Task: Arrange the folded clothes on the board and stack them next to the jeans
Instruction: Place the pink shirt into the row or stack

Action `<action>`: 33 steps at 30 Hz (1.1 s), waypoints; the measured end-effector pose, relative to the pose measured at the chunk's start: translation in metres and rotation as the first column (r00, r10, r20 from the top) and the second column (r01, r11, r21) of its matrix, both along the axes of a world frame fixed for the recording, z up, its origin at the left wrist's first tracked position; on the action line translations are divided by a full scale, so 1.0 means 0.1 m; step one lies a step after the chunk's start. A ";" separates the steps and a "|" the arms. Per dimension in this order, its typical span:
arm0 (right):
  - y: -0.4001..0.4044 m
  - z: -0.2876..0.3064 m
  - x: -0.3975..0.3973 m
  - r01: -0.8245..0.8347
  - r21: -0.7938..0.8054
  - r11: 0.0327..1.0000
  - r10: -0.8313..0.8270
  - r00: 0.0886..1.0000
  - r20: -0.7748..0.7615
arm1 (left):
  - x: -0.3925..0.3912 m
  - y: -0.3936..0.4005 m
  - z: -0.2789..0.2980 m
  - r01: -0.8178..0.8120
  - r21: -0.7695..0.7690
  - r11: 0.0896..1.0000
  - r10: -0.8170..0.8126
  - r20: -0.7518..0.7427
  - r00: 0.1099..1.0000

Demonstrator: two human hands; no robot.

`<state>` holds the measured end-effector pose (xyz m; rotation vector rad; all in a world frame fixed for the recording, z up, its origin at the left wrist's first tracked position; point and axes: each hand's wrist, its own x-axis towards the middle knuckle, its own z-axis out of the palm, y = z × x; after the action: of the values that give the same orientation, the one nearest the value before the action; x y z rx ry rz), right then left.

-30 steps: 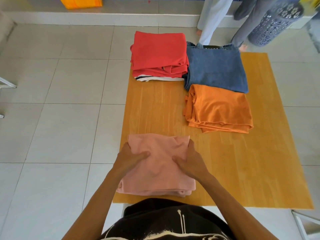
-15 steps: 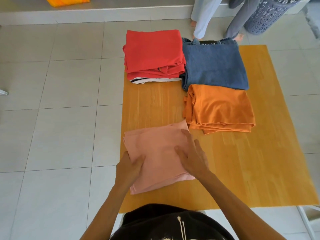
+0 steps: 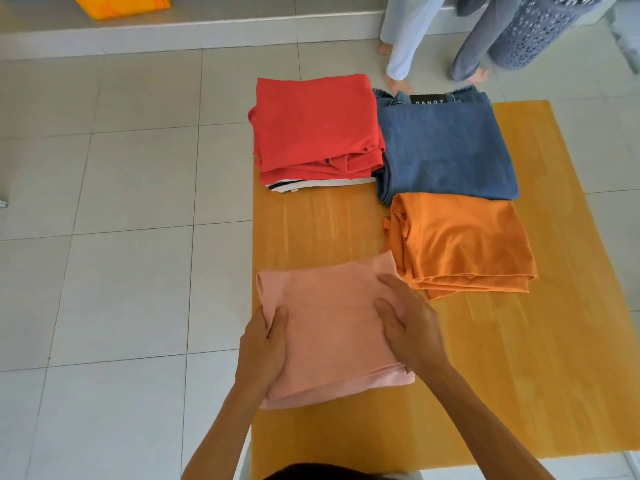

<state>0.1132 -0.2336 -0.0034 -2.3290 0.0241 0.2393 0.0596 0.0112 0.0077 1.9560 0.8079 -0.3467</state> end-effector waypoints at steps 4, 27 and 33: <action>0.19 0.30 0.55 0.023 0.108 0.994 -0.032 0.996 0.085 | 0.60 0.29 0.32 0.045 0.028 0.999 -0.049 0.129 0.990; 1.03 0.13 3.83 0.090 -0.009 0.996 -0.088 0.986 0.144 | 3.85 0.96 0.02 -0.035 0.087 0.996 0.011 0.269 0.963; 1.02 0.25 3.93 0.065 -0.036 0.997 -0.057 0.982 0.182 | 3.85 0.99 -0.02 -0.029 0.139 0.990 -0.010 0.271 0.962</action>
<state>0.5062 -0.1314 0.0213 -2.3786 0.0105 -0.0048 0.4447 0.1107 0.0060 2.0743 0.6771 -0.0119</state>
